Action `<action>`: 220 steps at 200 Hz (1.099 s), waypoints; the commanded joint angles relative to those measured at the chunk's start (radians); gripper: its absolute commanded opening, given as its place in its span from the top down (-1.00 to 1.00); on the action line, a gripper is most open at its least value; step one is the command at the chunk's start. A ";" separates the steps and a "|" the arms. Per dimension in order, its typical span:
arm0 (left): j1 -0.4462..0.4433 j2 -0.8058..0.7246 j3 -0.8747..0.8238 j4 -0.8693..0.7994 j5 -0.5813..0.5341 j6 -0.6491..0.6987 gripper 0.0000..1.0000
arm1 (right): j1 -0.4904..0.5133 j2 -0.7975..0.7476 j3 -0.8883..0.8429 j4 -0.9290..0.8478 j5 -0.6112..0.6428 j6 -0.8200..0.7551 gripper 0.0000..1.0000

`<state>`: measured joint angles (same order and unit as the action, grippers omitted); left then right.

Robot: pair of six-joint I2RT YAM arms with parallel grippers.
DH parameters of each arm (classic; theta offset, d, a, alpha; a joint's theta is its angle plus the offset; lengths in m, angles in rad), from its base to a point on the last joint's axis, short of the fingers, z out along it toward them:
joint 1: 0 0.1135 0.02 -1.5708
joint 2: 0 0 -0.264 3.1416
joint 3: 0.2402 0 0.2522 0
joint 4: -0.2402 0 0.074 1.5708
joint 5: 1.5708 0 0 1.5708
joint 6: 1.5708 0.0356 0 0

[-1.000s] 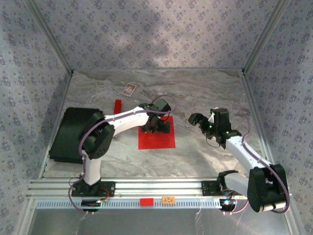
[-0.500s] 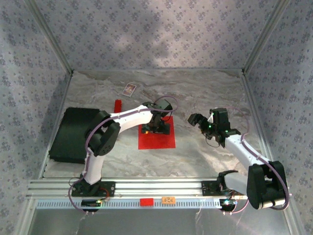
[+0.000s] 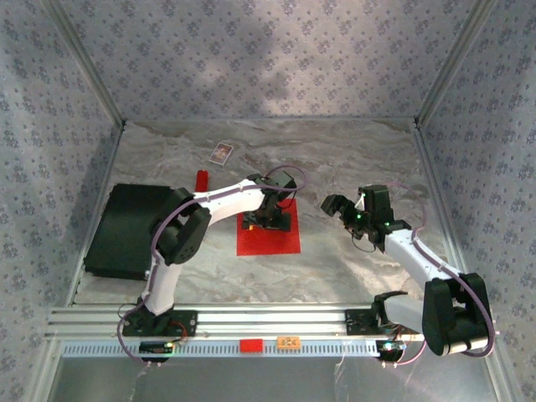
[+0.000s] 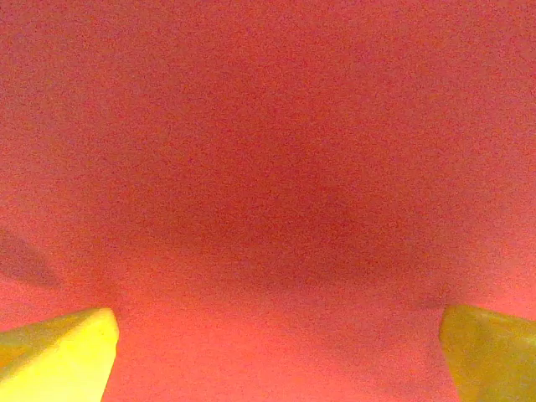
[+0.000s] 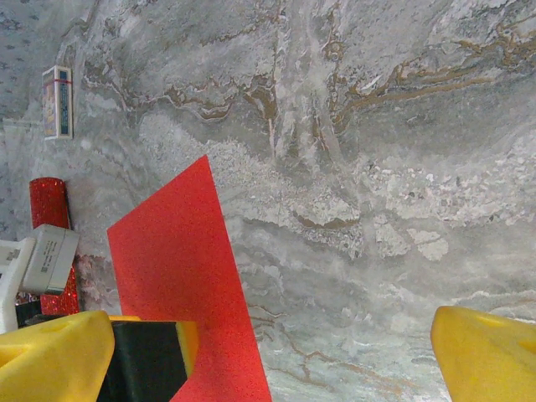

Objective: Fold a paper plane with a square sheet of paper (pick it up from the middle)
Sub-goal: First fold the square sheet of paper in half at the center of the table.

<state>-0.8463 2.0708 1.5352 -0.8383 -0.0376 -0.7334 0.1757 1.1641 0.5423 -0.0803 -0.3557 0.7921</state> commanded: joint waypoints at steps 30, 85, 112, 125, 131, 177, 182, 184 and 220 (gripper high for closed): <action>-0.006 0.031 0.034 -0.051 0.001 -0.011 -0.96 | 0.005 0.005 0.018 -0.015 0.001 -0.019 -0.98; -0.007 0.046 0.039 -0.056 0.001 -0.013 -0.97 | 0.004 0.006 0.021 -0.016 0.001 -0.022 -0.98; -0.008 0.046 0.045 -0.060 -0.002 -0.012 -0.97 | 0.005 0.006 0.023 -0.020 -0.001 -0.024 -0.98; -0.007 0.038 0.044 -0.062 -0.013 -0.021 -0.97 | 0.006 0.004 0.023 -0.021 -0.004 -0.024 -0.98; -0.007 0.030 0.039 -0.055 -0.013 -0.026 -0.97 | 0.006 0.005 0.024 -0.019 -0.003 -0.024 -0.98; 0.006 -0.044 0.009 -0.023 -0.062 -0.081 -0.98 | 0.005 0.003 0.027 -0.020 -0.003 -0.025 -0.98; 0.010 -0.046 0.011 -0.026 -0.066 -0.089 -0.98 | 0.006 0.003 0.027 -0.019 -0.003 -0.024 -0.98; 0.011 -0.047 0.011 -0.029 -0.069 -0.094 -0.98 | 0.005 0.003 0.027 -0.019 -0.003 -0.024 -0.98; 0.017 -0.035 0.018 -0.034 -0.073 -0.125 -0.99 | 0.006 0.012 0.027 -0.019 -0.003 -0.022 -0.98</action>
<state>-0.8371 2.0586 1.5497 -0.8528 -0.0872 -0.8188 0.1757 1.1660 0.5426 -0.0803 -0.3557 0.7853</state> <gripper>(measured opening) 0.992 0.990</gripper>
